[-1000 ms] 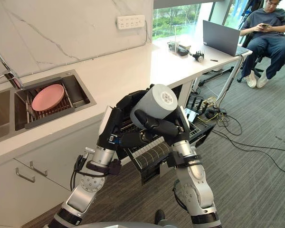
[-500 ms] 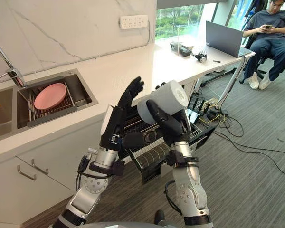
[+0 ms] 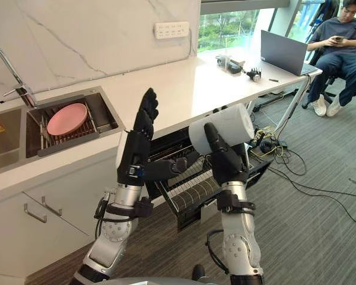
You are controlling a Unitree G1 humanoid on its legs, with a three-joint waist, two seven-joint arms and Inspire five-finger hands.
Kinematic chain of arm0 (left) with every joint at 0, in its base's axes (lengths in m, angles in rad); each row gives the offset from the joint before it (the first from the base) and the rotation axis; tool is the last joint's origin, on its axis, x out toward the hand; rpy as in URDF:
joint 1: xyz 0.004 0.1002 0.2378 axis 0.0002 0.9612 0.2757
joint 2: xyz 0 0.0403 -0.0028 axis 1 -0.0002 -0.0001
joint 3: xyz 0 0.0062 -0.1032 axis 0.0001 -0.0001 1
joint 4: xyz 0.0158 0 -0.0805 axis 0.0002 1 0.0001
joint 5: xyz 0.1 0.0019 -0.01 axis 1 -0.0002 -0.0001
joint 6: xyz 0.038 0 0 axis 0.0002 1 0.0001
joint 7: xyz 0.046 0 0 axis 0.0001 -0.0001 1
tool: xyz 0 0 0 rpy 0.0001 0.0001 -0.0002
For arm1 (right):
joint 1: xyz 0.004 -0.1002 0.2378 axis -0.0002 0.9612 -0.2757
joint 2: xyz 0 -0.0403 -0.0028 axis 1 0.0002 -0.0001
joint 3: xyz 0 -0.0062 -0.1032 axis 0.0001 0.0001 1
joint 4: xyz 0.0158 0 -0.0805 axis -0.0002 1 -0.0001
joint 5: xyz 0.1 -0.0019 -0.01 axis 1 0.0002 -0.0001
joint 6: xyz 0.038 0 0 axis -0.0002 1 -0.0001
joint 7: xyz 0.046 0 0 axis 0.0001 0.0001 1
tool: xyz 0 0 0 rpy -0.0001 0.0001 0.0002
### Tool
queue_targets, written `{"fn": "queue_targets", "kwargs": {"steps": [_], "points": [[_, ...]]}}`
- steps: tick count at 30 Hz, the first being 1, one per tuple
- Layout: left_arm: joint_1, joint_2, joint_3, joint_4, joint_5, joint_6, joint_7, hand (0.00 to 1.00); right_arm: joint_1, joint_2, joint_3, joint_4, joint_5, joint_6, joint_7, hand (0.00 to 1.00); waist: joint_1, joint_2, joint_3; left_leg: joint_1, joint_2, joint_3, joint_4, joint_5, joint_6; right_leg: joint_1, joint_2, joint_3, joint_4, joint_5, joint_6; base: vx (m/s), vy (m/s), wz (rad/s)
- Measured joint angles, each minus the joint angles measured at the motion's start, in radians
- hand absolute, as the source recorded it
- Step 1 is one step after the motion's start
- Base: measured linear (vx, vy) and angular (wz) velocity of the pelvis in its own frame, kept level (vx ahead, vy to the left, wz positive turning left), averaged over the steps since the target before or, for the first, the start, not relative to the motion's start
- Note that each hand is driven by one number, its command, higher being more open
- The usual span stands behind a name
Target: Walk over to the sink, pick up the cup, carry it to the dishwasher, place the cup inside the dishwasher, then close the dishwasher door
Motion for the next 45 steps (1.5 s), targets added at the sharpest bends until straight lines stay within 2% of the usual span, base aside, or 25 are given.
{"fn": "queue_targets", "kwargs": {"steps": [2,3,5,7,10,12,15,19,21,28,33,34,41,45], "points": [[0.054,0.013,0.016,0.031,-0.107,0.077,-0.121,1.0,0.0,-0.009,-0.06,0.0,-0.022,0.003,-0.024,0.0,0.002,-0.005,-0.004,-0.003,-0.001,-0.006,0.0,0.001,0.0,0.0,-0.002,-0.007,0.0,-0.001,0.0,-0.01,0.017,0.1],[0.066,0.018,0.015,0.052,-0.11,0.088,-0.143,1.0,0.0,-0.015,-0.075,0.001,-0.026,0.006,-0.026,0.0,0.002,-0.006,-0.004,-0.004,-0.001,-0.007,0.0,0.002,0.0,0.0,-0.003,-0.007,0.0,-0.002,0.0,0.0,0.023,0.08],[0.1,0.051,-0.001,0.142,-0.11,0.149,-0.182,1.0,-0.008,-0.059,-0.119,0.024,-0.088,0.022,-0.033,0.0,-0.001,-0.009,-0.007,-0.008,-0.003,-0.014,0.0,0.003,0.001,-0.002,-0.005,-0.01,0.0,-0.002,0.001,0.0,0.022,0.05],[0.118,0.066,-0.006,0.184,-0.113,0.186,-0.186,1.0,-0.02,-0.097,-0.125,0.061,-0.217,0.027,-0.057,0.0,-0.005,-0.013,-0.009,-0.014,-0.004,-0.016,0.0,0.004,0.0,-0.008,-0.005,-0.011,0.0,-0.002,0.001,-0.01,0.006,0.02],[0.151,0.082,0.021,0.216,-0.122,0.22,-0.181,1.0,-0.039,-0.167,-0.14,0.149,-0.384,0.087,-0.063,0.0,-0.006,-0.017,-0.012,-0.027,-0.006,-0.031,-0.001,0.011,0.0,-0.014,-0.008,-0.025,0.0,-0.002,0.0,-0.01,0.006,0.14],[0.167,0.085,0.078,0.217,-0.125,0.224,-0.171,1.0,-0.043,-0.22,-0.138,0.24,-0.476,0.145,-0.029,0.0,0.001,-0.017,-0.012,-0.032,-0.012,-0.052,-0.014,0.026,0.001,-0.014,-0.014,-0.044,0.0,-0.002,0.0,-0.01,0.006,0.27],[0.184,0.092,0.162,0.236,-0.126,0.231,-0.153,1.0,-0.064,-0.258,-0.128,0.383,-0.559,0.213,0.044,0.0,0.004,-0.017,-0.012,-0.032,-0.022,-0.082,-0.046,0.049,0.002,-0.016,-0.025,-0.073,0.0,-0.004,0.0,-0.03,0.007,0.3],[0.206,0.111,0.204,0.322,-0.124,0.274,-0.147,1.0,-0.109,-0.308,-0.088,0.564,-0.646,0.253,0.077,0.0,0.008,-0.016,-0.009,-0.037,-0.032,-0.122,-0.075,0.072,-0.003,-0.016,-0.037,-0.112,-0.001,-0.011,0.007,-0.02,0.002,0.33],[0.252,0.115,0.21,0.373,-0.125,0.305,-0.166,1.0,-0.155,-0.337,-0.069,0.686,-0.676,0.259,0.079,0.0,0.02,-0.015,-0.008,-0.04,-0.035,-0.141,-0.084,0.08,-0.004,-0.016,-0.041,-0.129,0.0,-0.015,0.007,0.01,0.005,0.24],[0.313,0.111,0.224,0.55,-0.144,0.322,-0.212,1.0,-0.285,-0.407,-0.036,0.863,-0.684,0.259,0.053,0.0,0.047,-0.007,0.019,-0.055,-0.048,-0.217,-0.095,0.11,0.005,0.0,-0.055,-0.205,0.005,-0.02,0.011,0.02,0.009,0.33],[0.311,0.109,0.255,0.617,-0.142,0.292,-0.22,1.0,-0.44,-0.44,-0.016,1.005,-0.685,0.258,0.032,0.0,0.086,-0.011,0.06,-0.069,-0.06,-0.265,-0.118,0.134,0.001,0.002,-0.066,-0.254,0.005,-0.022,0.012,-0.03,0.01,0.33],[0.31,0.109,0.27,0.645,-0.142,0.277,-0.219,1.0,-0.491,-0.453,0.002,1.054,-0.686,0.258,0.038,0.0,0.104,-0.012,0.073,-0.074,-0.062,-0.275,-0.125,0.143,-0.001,0.0,-0.068,-0.266,0.005,-0.023,0.015,-0.02,0.007,0.24],[0.288,0.106,0.318,0.736,-0.144,0.268,-0.221,1.0,-0.616,-0.462,0.023,1.196,-0.718,0.259,0.123,0.0,0.155,-0.026,0.11,-0.1,-0.066,-0.323,-0.143,0.165,-0.003,-0.01,-0.069,-0.314,0.006,-0.029,0.012,0.02,0.007,0.22],[0.261,0.089,0.361,0.785,-0.263,0.296,-0.267,1.0,-0.632,-0.46,0.04,1.253,-0.723,0.268,0.156,0.0,0.196,-0.045,0.146,-0.1,-0.069,-0.349,-0.147,0.174,-0.002,0.002,-0.072,-0.337,0.006,-0.029,0.013,0.05,0.019,0.23]]}}
